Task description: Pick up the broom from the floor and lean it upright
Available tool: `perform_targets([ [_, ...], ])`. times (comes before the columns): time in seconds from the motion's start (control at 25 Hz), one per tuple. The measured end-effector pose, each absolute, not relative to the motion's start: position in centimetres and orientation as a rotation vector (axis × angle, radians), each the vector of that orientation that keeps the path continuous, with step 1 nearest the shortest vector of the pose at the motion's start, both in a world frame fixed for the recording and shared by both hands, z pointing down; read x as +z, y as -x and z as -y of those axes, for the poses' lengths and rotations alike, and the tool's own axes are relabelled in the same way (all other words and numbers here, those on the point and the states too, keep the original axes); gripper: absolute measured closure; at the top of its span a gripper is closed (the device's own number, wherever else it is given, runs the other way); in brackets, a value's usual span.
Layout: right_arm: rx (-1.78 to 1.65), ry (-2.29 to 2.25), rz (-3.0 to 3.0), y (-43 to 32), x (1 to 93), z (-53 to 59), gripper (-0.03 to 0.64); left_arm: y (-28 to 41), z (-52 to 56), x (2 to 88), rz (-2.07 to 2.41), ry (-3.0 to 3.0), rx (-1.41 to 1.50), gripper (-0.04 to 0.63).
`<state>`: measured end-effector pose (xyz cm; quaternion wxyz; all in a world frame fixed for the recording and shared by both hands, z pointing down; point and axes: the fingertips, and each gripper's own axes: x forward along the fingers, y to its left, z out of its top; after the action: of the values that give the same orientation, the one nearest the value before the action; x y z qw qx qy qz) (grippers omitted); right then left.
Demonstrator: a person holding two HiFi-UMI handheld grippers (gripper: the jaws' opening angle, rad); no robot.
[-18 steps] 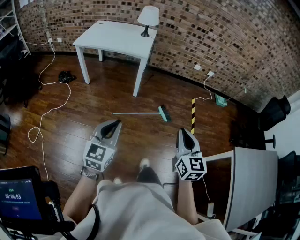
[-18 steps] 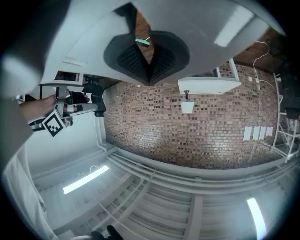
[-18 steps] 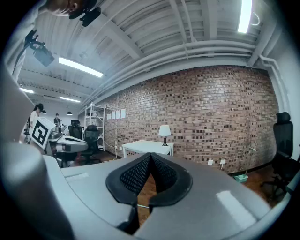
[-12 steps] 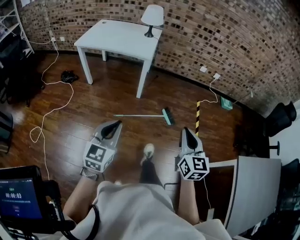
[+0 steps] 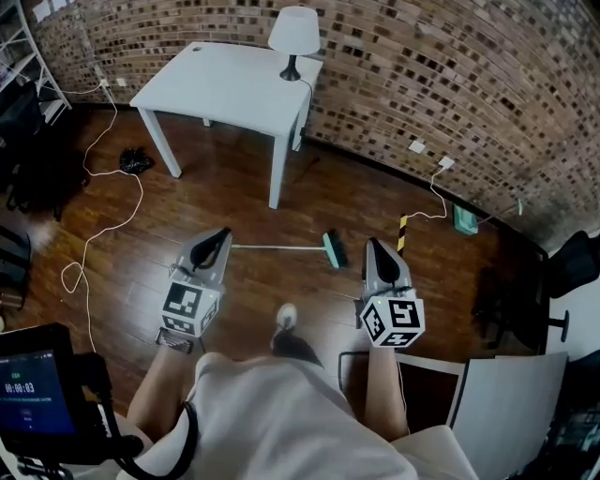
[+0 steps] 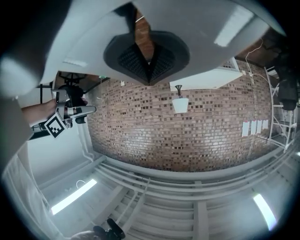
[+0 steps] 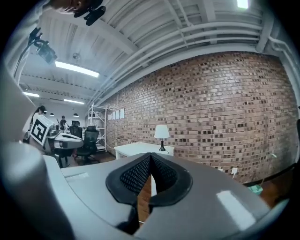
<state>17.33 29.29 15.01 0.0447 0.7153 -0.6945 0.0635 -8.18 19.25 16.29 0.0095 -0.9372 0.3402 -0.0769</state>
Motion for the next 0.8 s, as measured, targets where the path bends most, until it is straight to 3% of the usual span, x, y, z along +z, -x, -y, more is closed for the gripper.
perform_targets([
  [0.32,0.286,-2.139,2.17,-24.5,17.5,-23.5,0.604,2.8,-13.7,16.4,-1.162,2.86,-0.305,0.595],
  [0.8,0.301,-2.112,2.169,-25.0,18.0,-17.7,0.604,1.6,-8.3,17.2,-1.166,2.892,-0.346,0.595],
])
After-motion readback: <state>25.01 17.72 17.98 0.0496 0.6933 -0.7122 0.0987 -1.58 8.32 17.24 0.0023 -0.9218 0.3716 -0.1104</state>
